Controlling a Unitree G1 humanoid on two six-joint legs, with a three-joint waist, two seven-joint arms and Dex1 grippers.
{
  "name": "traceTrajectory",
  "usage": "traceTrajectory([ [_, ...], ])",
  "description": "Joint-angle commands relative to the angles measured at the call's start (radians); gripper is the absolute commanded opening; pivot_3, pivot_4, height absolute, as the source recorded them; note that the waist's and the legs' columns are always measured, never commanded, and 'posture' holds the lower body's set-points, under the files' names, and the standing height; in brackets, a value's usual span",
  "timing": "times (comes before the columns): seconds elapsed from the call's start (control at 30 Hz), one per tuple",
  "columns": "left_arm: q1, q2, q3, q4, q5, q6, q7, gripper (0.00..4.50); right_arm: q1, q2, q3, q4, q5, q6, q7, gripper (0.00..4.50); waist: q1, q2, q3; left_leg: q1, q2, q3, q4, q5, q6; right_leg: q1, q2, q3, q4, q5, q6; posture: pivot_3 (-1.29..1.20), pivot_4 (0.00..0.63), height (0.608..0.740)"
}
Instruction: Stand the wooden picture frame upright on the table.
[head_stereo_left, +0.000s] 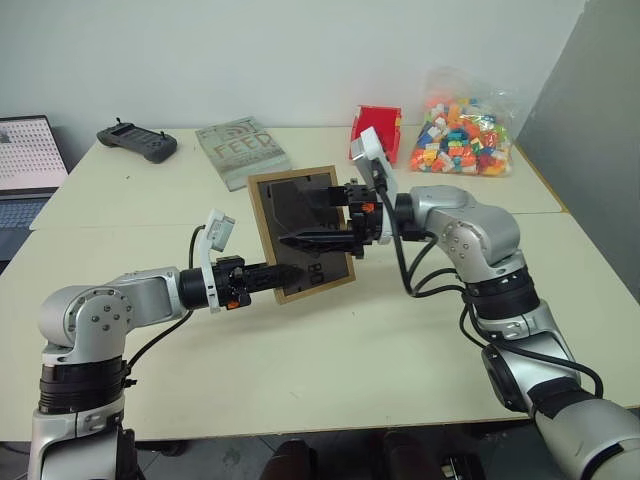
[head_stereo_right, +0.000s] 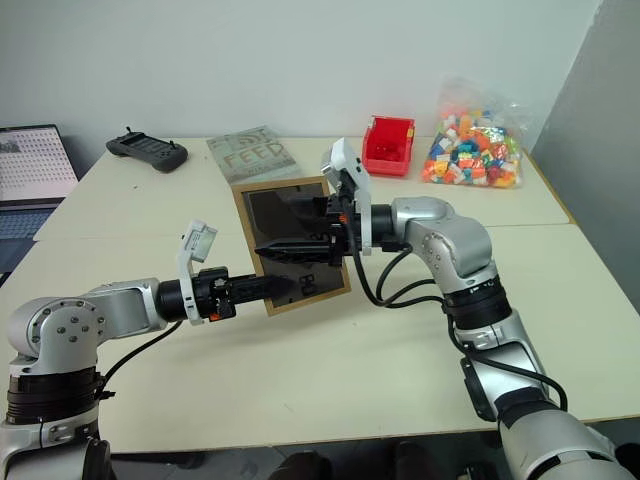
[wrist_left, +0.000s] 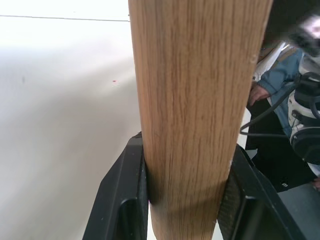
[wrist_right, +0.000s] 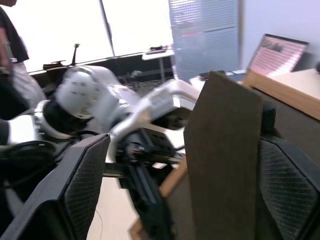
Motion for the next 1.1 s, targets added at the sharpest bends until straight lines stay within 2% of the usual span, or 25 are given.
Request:
traceTrajectory([
  [0.03,0.013,-0.011,0.086,-0.043,-0.115,0.040,0.024,1.30,0.046,-0.092,-0.055,-0.136,0.124,0.128,0.054,4.49,0.001,0.000,0.000,0.000,0.000,0.000,0.000,0.000,0.001,0.000,0.000,0.000,0.000,0.000,0.000,0.00,0.150,0.740],
  [0.17,0.074,-0.012,0.109,-0.082,-0.208,0.095,0.063,1.30,0.095,-0.182,-0.067,-0.175,0.127,0.149,0.042,4.49,-0.001,0.000,0.000,0.000,0.000,0.000,0.000,-0.001,0.002,0.000,0.000,0.000,0.000,0.000,0.000,0.00,0.150,0.740],
  [0.33,0.118,-0.003,0.140,-0.046,-0.438,0.162,0.182,1.30,0.164,-0.307,-0.097,-0.105,-0.030,-0.051,0.003,4.49,-0.001,0.000,0.000,0.000,0.000,0.000,0.000,-0.001,0.002,0.000,0.000,0.000,0.000,0.000,0.000,0.00,0.150,0.740],
  [0.43,0.160,0.071,0.117,-0.001,-0.656,0.145,0.279,1.30,0.218,-0.358,-0.082,-0.016,-0.225,-0.429,-0.009,4.49,-0.001,-0.001,0.001,0.000,0.000,0.000,0.000,-0.001,0.002,0.000,0.000,0.000,0.000,0.000,0.000,0.00,0.150,0.740],
  [0.53,0.202,0.178,0.027,0.048,-0.892,0.087,0.363,1.30,0.243,-0.377,-0.025,0.191,-0.522,-1.119,-0.133,4.49,-0.002,-0.002,0.001,0.000,0.000,0.000,0.000,-0.001,0.002,0.000,0.000,0.000,0.001,0.000,0.000,0.00,0.150,0.740],
  [0.57,0.204,0.198,0.003,0.058,-0.924,0.080,0.360,1.30,0.228,-0.376,-0.005,0.278,-0.640,-1.373,-0.218,4.49,-0.003,-0.001,0.001,0.001,0.001,0.001,0.000,-0.001,0.002,0.000,0.001,0.000,0.001,0.000,0.000,0.00,0.150,0.740],
  [0.63,0.204,0.220,-0.028,0.050,-0.933,0.069,0.342,1.30,0.187,-0.362,0.010,0.426,-0.795,-1.721,-0.350,4.49,-0.003,-0.001,0.001,0.002,0.000,0.003,0.000,0.000,0.000,0.000,0.001,0.002,0.001,0.000,0.001,0.00,0.150,0.740],
  [0.73,0.204,0.225,-0.056,0.041,-0.933,0.048,0.322,1.30,0.114,-0.302,-0.024,0.560,-1.012,-2.039,-0.574,4.49,-0.008,-0.001,0.002,0.002,0.001,0.004,0.000,0.001,-0.002,0.000,0.002,0.003,0.001,0.000,0.000,0.00,0.150,0.740],
  [0.87,0.226,0.234,-0.078,0.003,-0.933,0.030,0.290,1.30,0.056,-0.220,-0.057,0.608,-1.246,-2.187,-0.809,4.49,-0.007,-0.001,0.002,0.003,0.001,0.004,0.000,0.002,-0.003,0.000,0.003,0.003,0.001,0.000,0.000,0.00,0.150,0.740],
  [1.1,0.269,0.249,-0.102,-0.055,-0.933,-0.013,0.264,1.30,-0.013,-0.163,0.008,0.627,-1.504,-2.200,-1.084,4.49,-0.002,-0.001,0.002,0.003,0.000,0.003,0.000,0.002,-0.003,0.000,0.003,0.005,0.001,0.000,0.000,0.00,0.150,0.740],
])
